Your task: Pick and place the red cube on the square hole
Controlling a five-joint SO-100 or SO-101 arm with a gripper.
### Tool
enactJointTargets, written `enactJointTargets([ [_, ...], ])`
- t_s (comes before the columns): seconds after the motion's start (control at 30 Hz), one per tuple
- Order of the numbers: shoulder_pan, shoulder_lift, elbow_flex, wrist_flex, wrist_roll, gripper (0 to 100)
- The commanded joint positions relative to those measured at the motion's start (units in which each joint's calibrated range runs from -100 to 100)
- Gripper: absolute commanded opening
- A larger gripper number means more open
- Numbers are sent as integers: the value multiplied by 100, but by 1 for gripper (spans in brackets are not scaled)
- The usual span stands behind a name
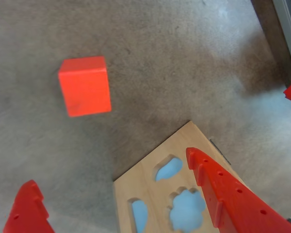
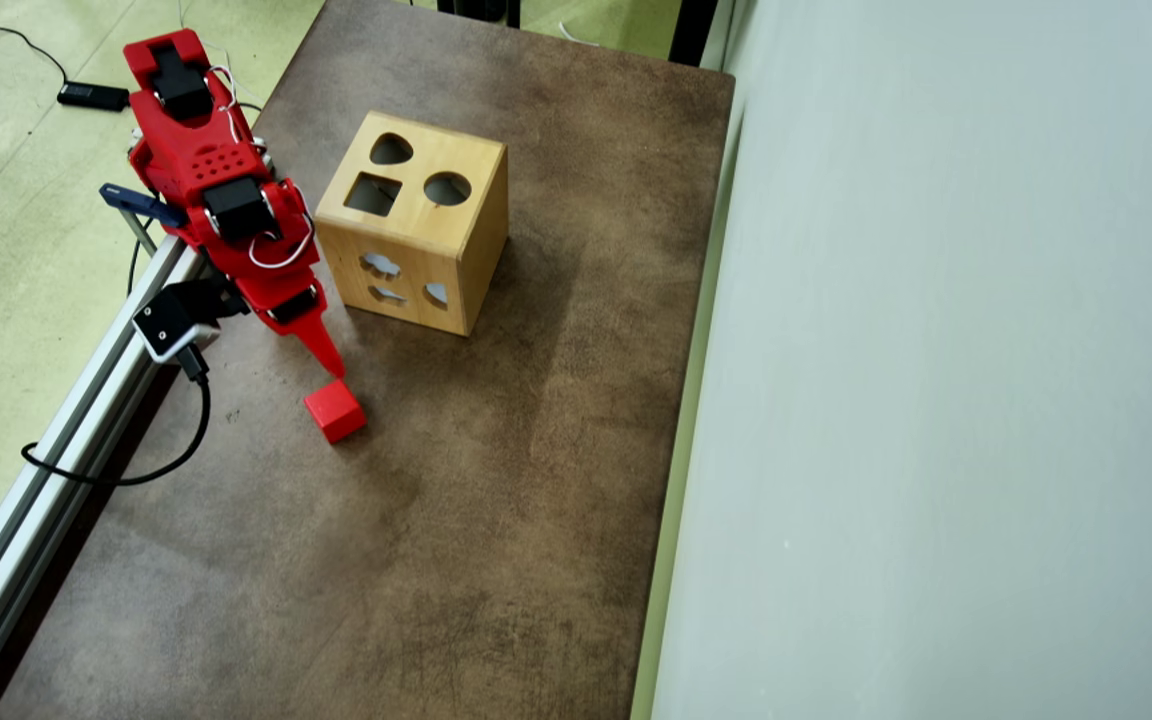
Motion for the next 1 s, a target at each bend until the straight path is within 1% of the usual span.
enactJointTargets([
  [0.0, -53, 212, -136, -39, 15, 45],
  [0.23, -53, 441, -145, -192, 20, 45],
  [0.33, -46, 449, -136, -442, 137, 45],
  [0.43, -31, 577, -136, -474, 225, 45],
  [0.67, 29, 1154, -145, -490, 230, 45],
  [0.83, 29, 1188, -136, -900, 234, 45],
  [0.97, 29, 1494, -145, -964, 234, 45],
])
